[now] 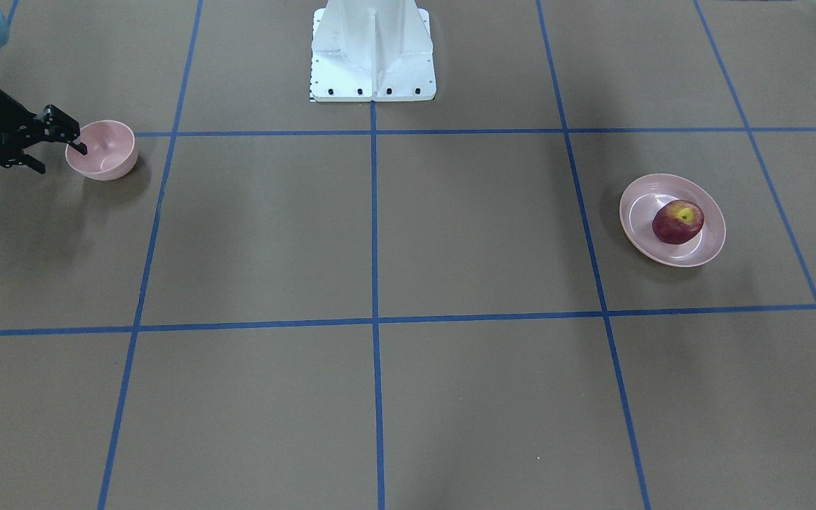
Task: Move apple from plate to bowl
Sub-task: 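Reach the right gripper down to the rim of the small pink bowl, then slide the bowl to table center with the right gripper while the left reaches the apple, then release the bowl with the right gripper while the left gripper grasps the red apple, then carry the red apple with the left gripper over the pink bowl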
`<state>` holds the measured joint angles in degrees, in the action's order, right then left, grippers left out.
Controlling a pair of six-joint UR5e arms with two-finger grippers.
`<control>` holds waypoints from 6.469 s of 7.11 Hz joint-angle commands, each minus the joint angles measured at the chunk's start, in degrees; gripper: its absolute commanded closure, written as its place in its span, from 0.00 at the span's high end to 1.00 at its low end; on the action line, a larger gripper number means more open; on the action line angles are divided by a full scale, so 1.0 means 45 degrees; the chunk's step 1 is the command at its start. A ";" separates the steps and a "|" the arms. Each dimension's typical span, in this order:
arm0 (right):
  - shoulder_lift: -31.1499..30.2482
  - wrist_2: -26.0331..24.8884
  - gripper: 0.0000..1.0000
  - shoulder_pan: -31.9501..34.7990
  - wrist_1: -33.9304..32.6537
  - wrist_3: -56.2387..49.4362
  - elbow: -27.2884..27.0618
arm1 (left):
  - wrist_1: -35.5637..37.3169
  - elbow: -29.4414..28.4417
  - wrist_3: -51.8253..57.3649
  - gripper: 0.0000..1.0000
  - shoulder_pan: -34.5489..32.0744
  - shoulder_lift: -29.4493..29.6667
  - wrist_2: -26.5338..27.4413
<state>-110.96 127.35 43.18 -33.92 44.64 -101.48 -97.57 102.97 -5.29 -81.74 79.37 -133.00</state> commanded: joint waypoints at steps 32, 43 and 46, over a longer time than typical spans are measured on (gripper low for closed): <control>1.0356 0.0661 1.00 0.0498 -0.7443 0.6105 0.1663 | -0.7244 -0.1260 -1.0816 0.81 0.7559 0.1482 0.4319; 0.3056 0.1018 1.00 0.5834 -0.7405 -0.6131 0.0636 | 0.2230 -0.5874 -1.5717 0.00 1.0410 1.5709 0.6273; 0.2902 0.1153 1.00 0.5854 -0.7385 -0.6112 0.0560 | 0.1975 -0.7154 -1.5912 0.00 1.0410 1.6071 0.6254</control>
<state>-97.53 132.19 69.46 -67.17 17.18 -98.82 -88.43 73.75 -76.21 -34.93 150.41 -104.81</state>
